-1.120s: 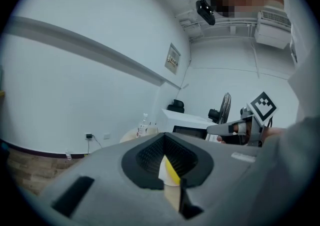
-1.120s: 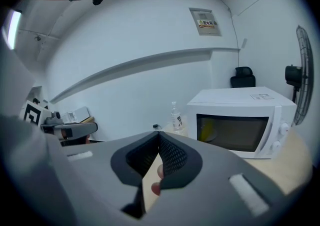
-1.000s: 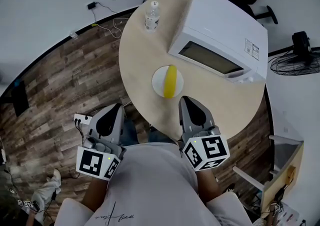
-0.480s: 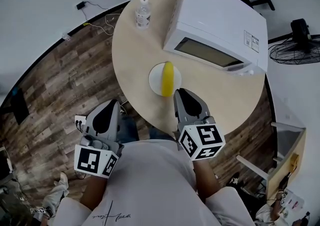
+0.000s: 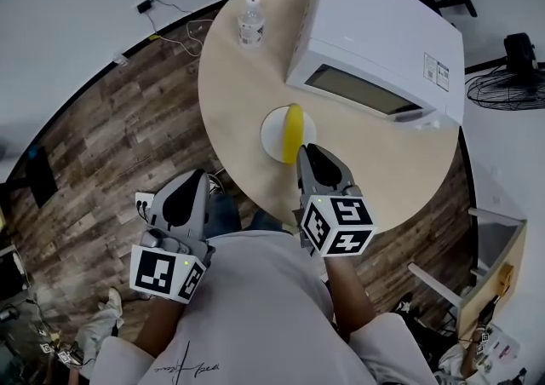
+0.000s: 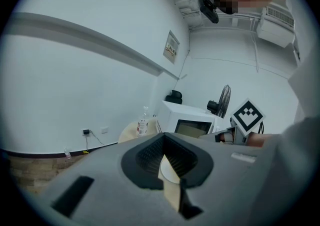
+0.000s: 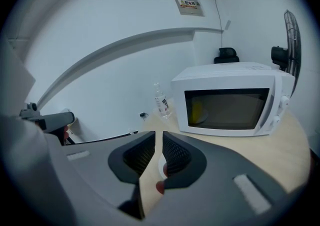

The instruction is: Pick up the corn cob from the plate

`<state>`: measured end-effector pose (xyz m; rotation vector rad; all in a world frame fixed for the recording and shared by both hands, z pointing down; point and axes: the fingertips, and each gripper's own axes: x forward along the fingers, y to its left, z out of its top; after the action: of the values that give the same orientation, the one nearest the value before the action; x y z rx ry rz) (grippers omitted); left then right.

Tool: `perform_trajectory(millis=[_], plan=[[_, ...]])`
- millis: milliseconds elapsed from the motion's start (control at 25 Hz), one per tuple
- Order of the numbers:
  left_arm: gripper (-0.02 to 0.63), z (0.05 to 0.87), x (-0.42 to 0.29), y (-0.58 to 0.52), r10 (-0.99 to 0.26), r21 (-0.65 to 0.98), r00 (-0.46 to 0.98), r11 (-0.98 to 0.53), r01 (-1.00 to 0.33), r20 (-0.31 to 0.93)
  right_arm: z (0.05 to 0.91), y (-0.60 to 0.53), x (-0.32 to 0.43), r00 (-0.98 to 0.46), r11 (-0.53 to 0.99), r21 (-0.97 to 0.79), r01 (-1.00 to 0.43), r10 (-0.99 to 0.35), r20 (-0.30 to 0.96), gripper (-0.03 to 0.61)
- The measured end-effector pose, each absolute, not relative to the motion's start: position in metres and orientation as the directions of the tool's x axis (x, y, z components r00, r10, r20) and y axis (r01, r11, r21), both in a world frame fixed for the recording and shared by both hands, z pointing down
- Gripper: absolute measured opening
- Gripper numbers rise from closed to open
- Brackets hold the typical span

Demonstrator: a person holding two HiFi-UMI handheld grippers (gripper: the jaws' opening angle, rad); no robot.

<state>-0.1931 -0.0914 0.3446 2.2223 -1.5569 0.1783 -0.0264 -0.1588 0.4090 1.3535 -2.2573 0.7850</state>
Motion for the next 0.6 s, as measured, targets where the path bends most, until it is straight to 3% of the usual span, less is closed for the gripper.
perform_trajectory(millis=[600], plan=[[-0.003, 0.353, -0.196, -0.086, -0.836, 0.246, 0.392, -0.317, -0.916, 0.385, 0.444, -0.175, -0.026, -0.376, 0.299, -0.231, -0.926, -0.666, 0.645, 0.120]])
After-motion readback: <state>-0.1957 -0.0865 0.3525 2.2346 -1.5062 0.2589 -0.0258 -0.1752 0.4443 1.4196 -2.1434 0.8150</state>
